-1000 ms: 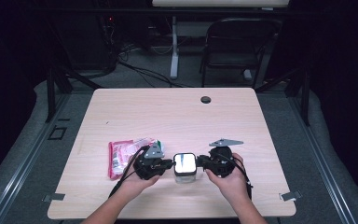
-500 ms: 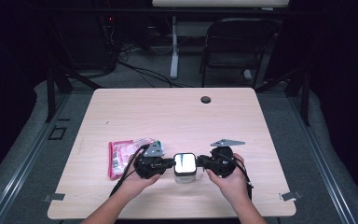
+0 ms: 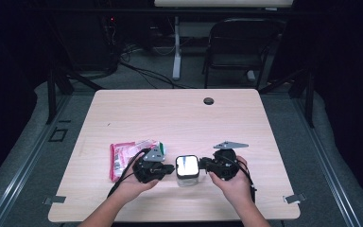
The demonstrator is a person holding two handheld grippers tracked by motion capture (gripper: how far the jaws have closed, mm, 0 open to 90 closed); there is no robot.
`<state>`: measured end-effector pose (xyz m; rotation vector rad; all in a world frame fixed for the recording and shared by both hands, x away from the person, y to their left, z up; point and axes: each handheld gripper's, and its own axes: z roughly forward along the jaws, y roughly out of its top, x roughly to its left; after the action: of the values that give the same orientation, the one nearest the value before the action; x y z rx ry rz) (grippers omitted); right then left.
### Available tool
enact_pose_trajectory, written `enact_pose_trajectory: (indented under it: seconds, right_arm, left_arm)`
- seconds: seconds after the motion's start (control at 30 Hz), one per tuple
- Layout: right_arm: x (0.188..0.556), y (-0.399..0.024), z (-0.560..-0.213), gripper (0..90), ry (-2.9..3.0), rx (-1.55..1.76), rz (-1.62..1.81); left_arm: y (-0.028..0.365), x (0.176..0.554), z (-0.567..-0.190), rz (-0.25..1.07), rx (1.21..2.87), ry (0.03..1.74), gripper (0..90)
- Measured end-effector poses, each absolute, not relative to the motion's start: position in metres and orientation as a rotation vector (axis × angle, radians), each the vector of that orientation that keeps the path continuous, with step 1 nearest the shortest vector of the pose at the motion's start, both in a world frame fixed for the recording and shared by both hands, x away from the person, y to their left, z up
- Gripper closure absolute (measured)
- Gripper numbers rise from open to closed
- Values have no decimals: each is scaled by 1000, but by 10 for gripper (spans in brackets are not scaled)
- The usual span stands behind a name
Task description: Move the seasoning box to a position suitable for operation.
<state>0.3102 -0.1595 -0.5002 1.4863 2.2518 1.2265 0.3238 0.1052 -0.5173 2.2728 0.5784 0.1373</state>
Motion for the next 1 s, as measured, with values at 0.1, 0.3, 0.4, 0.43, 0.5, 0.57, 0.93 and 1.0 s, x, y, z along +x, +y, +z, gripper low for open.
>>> enact_pose_trajectory:
  seconds: [0.1,0.3,0.4,0.43,0.5,0.57,0.93,1.0]
  right_arm:
    - [311,-160,-500,830,2261,1476,1213]
    - [311,-158,-500,832,2259,1483,1214]
    - [311,-157,-499,835,2263,1479,1208]
    - [311,-157,-499,835,2263,1479,1208]
    - [311,-157,-500,835,2259,1476,1210]
    - [311,-157,-499,836,2261,1473,1202]
    - [311,-156,-500,837,2258,1469,1203]
    - [311,-156,-500,837,2257,1468,1204]
  left_arm:
    - [104,321,-520,127,2278,564,859]
    - [103,318,-521,89,2287,529,887]
    - [104,317,-520,81,2293,512,900]
    - [104,317,-520,81,2293,512,900]
    - [104,317,-520,80,2295,509,900]
    - [103,317,-520,88,2297,515,900]
    - [104,317,-516,103,2291,512,900]
    - [103,317,-516,104,2288,514,900]
